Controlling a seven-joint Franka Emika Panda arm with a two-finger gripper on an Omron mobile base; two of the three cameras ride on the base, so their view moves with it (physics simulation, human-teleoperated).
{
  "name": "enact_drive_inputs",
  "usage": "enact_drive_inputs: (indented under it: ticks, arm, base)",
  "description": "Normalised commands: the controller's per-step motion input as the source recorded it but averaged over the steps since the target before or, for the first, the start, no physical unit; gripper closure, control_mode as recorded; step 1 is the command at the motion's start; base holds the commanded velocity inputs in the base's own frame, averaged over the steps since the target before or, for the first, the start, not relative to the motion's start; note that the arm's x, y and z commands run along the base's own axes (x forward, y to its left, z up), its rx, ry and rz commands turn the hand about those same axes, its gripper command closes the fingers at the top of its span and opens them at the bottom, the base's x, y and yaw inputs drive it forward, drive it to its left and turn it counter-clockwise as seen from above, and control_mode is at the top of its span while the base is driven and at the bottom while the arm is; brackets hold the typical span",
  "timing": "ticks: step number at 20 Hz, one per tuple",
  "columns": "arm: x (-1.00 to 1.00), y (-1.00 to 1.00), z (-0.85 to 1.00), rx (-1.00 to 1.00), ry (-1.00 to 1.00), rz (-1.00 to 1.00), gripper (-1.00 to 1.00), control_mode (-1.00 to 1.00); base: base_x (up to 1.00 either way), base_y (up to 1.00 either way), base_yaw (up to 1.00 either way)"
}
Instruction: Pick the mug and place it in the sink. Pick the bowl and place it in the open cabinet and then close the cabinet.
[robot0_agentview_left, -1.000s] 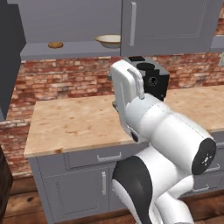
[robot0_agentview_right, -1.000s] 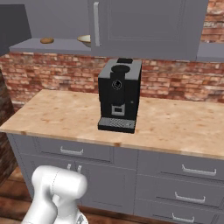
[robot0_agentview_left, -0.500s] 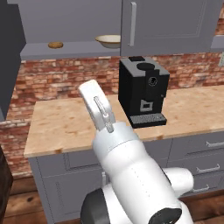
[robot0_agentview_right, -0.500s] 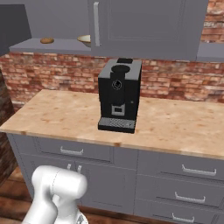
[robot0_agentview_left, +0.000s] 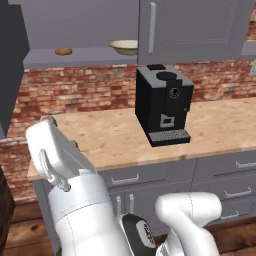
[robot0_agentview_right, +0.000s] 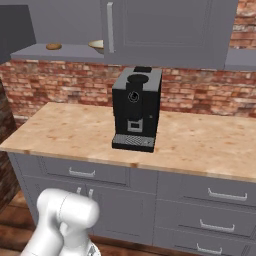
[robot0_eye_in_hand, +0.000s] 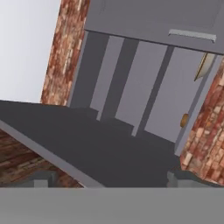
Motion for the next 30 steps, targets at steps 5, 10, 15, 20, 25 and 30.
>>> enact_drive_inputs:
  ticks: [5, 10, 15, 20, 25, 30]
  arm:
    - [-0.01, 0.77, 0.0, -0.05, 0.0, 0.0, -1.0, -1.0]
    - [-0.06, 0.61, 0.0, 0.0, 0.0, 0.0, -1.0, -1.0]
    - [-0.01, 0.56, 0.0, 0.0, 0.0, 0.0, -1.0, -1.0]
    - [0.01, 0.53, -0.03, 0.0, 0.01, -0.02, -1.0, -1.0]
    - [0.19, 0.33, -0.07, 0.02, 0.04, -0.09, -1.0, -1.0]
    - [0.4, 0.2, -0.2, 0.05, 0.1, -0.13, -1.0, -1.0]
  base:
    - [0.0, 0.0, 0.0]
    - [0.0, 0.0, 0.0]
    - [0.0, 0.0, 0.0]
    - [0.0, 0.0, 0.0]
    - [0.0, 0.0, 0.0]
    - [0.0, 0.0, 0.0]
